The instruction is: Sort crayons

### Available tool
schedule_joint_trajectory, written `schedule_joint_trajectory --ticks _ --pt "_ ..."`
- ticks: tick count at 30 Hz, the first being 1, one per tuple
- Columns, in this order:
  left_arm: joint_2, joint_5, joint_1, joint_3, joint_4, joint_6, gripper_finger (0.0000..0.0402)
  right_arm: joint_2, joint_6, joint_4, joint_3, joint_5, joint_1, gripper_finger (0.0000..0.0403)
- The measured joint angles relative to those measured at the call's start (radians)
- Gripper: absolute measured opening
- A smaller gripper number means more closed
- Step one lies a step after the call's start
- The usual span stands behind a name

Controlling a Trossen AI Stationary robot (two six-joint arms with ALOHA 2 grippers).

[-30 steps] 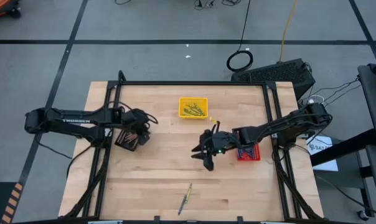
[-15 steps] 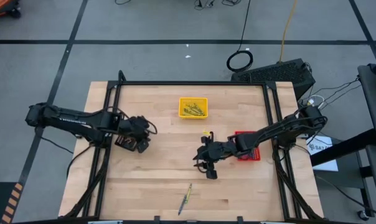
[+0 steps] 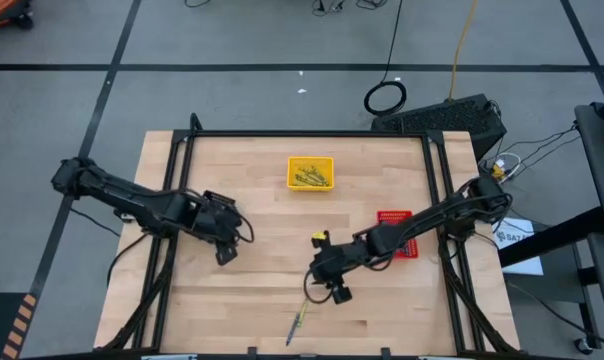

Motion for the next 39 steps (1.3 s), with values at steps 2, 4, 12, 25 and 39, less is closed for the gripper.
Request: schedule_joint_trajectory --ticks 2,4,12,25,39 --pt "0.027 0.021 -0.013 0.003 -0.005 0.0 0.0127 0.026 -0.028 -0.042 0.036 0.0 0.002 0.0118" --pt "0.05 0.035 -0.024 0.007 -0.014 -0.002 0.0127 0.055 -0.042 -0.069 0.062 0.001 0.005 0.0118" --pt "0.087 0.058 -0.054 0.007 -0.03 -0.039 0.0127 0.186 -0.114 -0.102 0.154 -0.002 0.047 0.0118" --pt "0.087 0.057 -0.063 0.007 -0.012 -0.053 0.0127 0.245 -0.138 -0.076 0.199 -0.002 0.098 0.0118" --pt "0.087 0.056 -0.063 0.006 -0.01 -0.106 0.0128 0.332 -0.154 -0.009 0.204 0.035 0.126 0.0118"
